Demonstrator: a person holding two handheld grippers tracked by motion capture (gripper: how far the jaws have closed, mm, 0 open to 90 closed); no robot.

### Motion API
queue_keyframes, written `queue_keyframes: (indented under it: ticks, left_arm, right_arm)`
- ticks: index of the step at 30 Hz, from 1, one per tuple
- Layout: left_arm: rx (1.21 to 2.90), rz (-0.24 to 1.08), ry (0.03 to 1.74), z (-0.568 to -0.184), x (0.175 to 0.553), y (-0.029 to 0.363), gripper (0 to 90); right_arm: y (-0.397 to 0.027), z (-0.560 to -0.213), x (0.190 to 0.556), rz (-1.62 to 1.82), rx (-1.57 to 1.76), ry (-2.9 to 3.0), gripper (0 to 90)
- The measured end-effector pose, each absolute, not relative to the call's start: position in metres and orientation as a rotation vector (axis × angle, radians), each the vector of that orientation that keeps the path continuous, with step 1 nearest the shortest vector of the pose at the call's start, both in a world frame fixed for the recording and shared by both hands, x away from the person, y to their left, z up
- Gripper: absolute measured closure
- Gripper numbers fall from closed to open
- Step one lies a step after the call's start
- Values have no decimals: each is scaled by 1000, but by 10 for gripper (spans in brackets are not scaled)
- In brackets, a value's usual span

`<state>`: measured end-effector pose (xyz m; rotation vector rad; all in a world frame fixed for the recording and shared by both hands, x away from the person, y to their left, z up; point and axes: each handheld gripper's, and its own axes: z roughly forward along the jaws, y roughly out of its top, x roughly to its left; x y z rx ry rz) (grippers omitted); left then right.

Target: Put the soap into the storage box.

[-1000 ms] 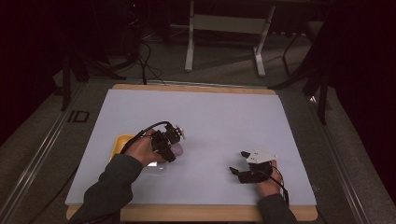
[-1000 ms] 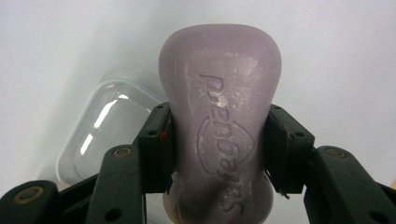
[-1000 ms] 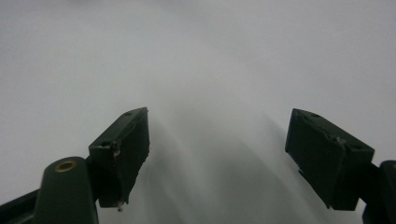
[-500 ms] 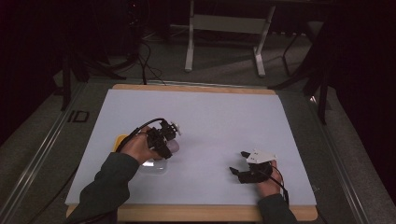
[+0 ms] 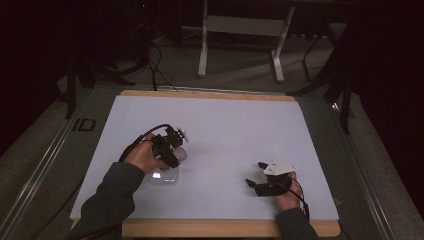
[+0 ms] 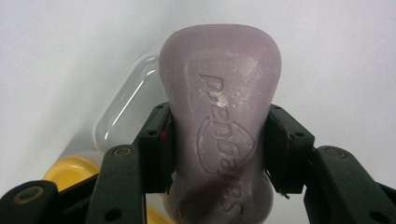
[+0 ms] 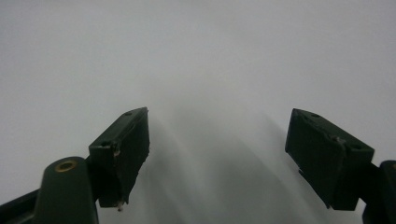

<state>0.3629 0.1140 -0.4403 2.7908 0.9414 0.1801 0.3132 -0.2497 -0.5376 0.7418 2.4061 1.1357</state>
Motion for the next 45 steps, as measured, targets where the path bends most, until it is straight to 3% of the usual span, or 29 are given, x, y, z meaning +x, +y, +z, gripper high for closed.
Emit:
queue_keyframes:
  ticks: [45]
  left_arm:
    - [2697,183,1112,-440,367,152,498]
  right_arm:
    - [-249,-538,313,1131,739,2406,213]
